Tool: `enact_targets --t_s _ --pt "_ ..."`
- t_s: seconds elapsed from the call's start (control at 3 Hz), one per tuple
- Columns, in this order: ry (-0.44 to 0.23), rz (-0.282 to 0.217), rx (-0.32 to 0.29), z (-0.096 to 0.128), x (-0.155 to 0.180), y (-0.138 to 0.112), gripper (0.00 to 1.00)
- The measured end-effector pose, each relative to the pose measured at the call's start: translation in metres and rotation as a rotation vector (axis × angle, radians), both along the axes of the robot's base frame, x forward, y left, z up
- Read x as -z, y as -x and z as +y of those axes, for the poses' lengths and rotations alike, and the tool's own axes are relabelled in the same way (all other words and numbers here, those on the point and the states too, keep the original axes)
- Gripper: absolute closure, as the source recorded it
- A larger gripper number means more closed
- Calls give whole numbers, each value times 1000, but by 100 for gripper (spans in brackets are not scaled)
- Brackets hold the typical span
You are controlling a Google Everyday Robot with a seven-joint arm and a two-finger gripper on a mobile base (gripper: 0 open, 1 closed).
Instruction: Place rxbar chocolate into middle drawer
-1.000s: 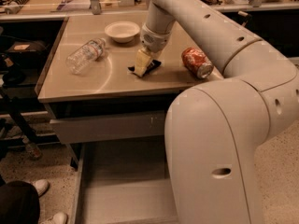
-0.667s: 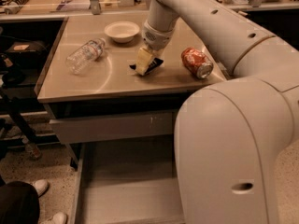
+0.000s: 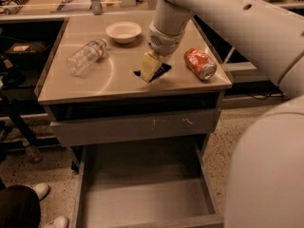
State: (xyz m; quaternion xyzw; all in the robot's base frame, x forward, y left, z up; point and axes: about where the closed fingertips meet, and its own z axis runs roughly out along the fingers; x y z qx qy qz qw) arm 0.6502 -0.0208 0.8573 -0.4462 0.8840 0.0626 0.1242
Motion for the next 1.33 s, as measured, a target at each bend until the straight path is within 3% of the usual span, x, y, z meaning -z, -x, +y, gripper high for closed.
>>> enact_targets --t_s 0.33,0.67,1.33 --pt "12 29 63 -17 0 44 100" --pt "49 93 128 -39 6 101 100" --pt "39 89 151 -43 7 112 100"
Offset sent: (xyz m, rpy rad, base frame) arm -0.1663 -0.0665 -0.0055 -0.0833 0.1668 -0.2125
